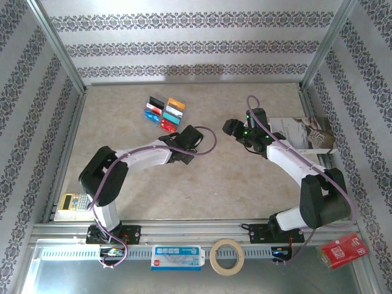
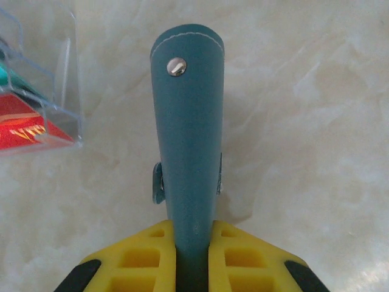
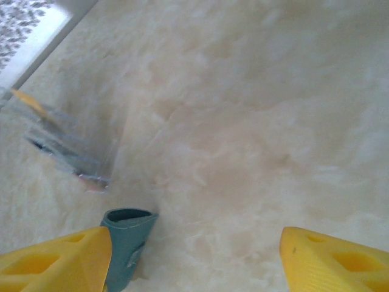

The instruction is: Take the credit cards out of the card holder

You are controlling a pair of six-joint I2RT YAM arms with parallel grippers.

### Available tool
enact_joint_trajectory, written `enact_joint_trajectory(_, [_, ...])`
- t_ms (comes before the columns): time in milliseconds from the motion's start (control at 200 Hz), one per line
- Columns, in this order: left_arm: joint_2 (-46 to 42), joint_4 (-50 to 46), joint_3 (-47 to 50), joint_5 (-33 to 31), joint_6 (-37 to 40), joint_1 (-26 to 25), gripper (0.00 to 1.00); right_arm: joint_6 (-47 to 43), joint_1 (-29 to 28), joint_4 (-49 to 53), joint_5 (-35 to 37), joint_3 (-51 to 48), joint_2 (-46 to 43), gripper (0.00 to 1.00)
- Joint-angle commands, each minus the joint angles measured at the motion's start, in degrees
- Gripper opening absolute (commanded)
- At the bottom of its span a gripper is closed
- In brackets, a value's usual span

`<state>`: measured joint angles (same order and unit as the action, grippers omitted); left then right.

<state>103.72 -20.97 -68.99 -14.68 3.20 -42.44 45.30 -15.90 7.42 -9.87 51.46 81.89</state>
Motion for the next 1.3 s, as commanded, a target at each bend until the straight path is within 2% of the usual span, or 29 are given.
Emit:
enact_joint_trajectory(0, [2.4,-2.3,-1.3,-4.9,3.5,-1.3,0.16,0.6,0.8,2.3,2.6,-1.4,-1.1,0.74])
enact_joint_trajectory(40, [2.3,-3.3,-1.3,-0.5,2.6,-1.2,0.21,0.6,1.2,2.4,2.6,-1.5,-0.9,0.74])
enact_joint_trajectory(100, [1.4,-4.3,-0.9,8.5,1.3,-1.3,0.35,0.2,1.7,2.3,2.3,-1.5,-0.7,0.73])
enact_joint_trajectory(150, [0.5,-3.8,-0.1,12.6,-0.8,-1.3,0.43,-0.4,2.1,2.3,1.8,-1.3,-0.3,0.72])
enact_joint_trajectory(305, [-3.4,-2.6,2.1,14.6,-6.0,-0.7,0.60,-3.7,2.2,1.8,-1.2,1.7,2.9,0.69])
enact_joint_trajectory(420, [-8.5,-0.6,5.0,16.3,-10.8,1.3,0.69,-7.4,-1.2,4.4,-3.2,6.6,8.3,0.67])
enact_joint_trajectory(525, [-13.9,3.2,9.7,18.6,-18.3,4.3,0.74,-10.2,-5.7,7.1,-3.9,12.1,14.4,0.64])
enact_joint_trajectory(650, [-19.7,7.9,16.6,18.9,-27.4,9.1,0.79,-10.9,-10.6,8.5,-5.9,19.0,22.2,0.57])
enact_joint_trajectory(709, [-22.5,10.0,20.3,17.7,-30.1,11.1,0.82,-11.9,-12.9,8.9,-7.0,22.7,26.0,0.50])
enact_joint_trajectory(814, [-27.1,12.7,25.4,13.8,-32.4,13.0,0.93,-12.6,-15.8,10.8,-6.2,27.7,31.4,0.48])
enact_joint_trajectory(974, [-30.5,12.3,28.6,10.5,-34.1,15.0,1.00,-11.1,-16.4,11.8,-4.9,31.9,36.9,0.49])
enact_joint_trajectory(1149, [-30.4,13.5,29.8,14.6,-36.1,16.8,1.00,-11.2,-16.4,15.3,-1.7,33.2,39.2,0.49])
enact_joint_trajectory(1294, [-28.9,11.8,28.5,17.9,-38.1,16.9,1.00,-7.6,-16.3,15.9,1.3,26.1,34.8,0.49])
